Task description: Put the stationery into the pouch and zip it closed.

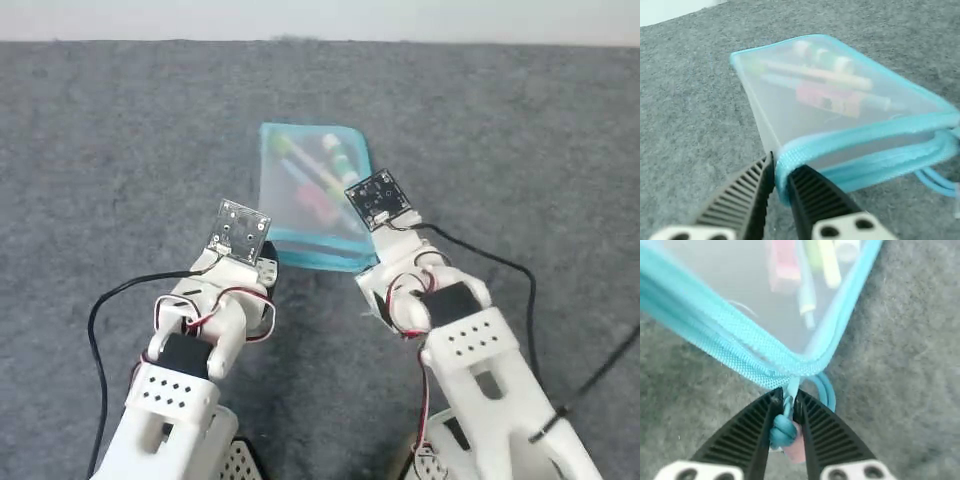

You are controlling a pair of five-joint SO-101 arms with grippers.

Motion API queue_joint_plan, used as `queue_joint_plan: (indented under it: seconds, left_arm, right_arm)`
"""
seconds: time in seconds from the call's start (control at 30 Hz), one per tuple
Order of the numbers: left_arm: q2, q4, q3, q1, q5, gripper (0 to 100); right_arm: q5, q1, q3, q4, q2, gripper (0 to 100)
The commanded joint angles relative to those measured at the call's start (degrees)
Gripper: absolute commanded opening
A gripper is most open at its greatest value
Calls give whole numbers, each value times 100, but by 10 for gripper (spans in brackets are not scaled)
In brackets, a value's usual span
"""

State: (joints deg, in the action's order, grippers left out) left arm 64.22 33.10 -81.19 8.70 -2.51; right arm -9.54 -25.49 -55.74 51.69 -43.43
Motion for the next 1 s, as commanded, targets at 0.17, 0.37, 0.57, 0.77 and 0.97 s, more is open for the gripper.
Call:
queue_joint_plan:
  seconds: [0.17,0.37,0.57,0.77,0.97]
  left_arm:
    - [-44,-88,180,-18,149,11]
    - [-53,88,312,-35,440,10]
    - [-53,79,312,-35,440,10]
    - [-53,79,303,-35,440,10]
    - [-53,79,303,-79,440,10]
  right_arm:
    - [-264,-1244,1407,857,-347,6]
    - [-431,-2026,1538,848,-374,6]
    - [-440,-2510,1705,804,-418,6]
    - [-413,-2114,1688,998,-374,39]
    - [-510,-1912,1679,1666,-620,254]
